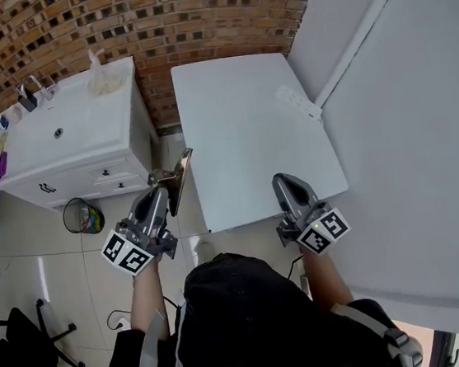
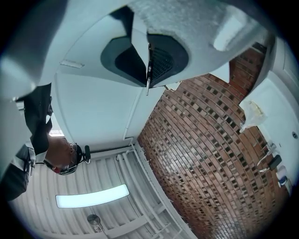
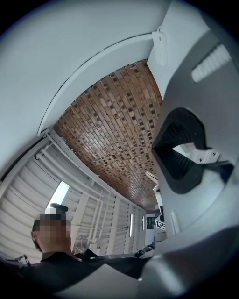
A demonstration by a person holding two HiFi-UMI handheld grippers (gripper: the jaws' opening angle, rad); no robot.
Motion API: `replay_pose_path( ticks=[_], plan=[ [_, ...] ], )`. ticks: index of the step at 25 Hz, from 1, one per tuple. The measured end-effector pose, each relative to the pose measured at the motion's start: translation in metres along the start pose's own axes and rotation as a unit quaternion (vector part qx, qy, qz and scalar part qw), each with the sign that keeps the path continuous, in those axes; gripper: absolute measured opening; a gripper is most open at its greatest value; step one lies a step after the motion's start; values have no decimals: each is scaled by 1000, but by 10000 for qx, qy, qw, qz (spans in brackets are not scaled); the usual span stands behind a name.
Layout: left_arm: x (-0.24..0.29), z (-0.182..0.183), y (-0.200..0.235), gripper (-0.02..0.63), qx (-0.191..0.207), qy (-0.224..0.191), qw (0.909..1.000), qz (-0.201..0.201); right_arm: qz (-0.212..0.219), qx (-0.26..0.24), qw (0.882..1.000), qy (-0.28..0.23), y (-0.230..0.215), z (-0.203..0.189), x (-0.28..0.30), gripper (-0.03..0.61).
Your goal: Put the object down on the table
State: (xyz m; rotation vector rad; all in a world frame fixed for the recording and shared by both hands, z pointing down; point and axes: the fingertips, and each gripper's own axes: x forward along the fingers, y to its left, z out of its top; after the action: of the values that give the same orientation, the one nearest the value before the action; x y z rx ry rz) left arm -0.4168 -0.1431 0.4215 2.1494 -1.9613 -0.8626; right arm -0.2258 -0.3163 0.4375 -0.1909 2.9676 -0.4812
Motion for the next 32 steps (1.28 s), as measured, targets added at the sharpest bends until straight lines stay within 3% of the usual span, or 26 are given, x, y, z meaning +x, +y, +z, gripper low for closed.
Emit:
replay_pose_path(
  ticks=[13, 20, 27, 32],
  plan=[
    [29, 3, 39, 11, -361, 156, 9981, -465, -664, 2, 9976, -172, -17, 1, 16, 3],
    [40, 14, 68, 11, -523, 201, 9960, -689, -936, -507, 9943, 43, -12, -4, 44, 3],
    [52, 7, 82, 9, -657, 277, 9950, -699, -1319, -449, 9902, 110, -36, -8, 40, 3],
    [71, 7, 90, 9, -635, 275, 9958, -603, -1363, -599, 9888, 77, -62, 7, 47, 3]
  ],
)
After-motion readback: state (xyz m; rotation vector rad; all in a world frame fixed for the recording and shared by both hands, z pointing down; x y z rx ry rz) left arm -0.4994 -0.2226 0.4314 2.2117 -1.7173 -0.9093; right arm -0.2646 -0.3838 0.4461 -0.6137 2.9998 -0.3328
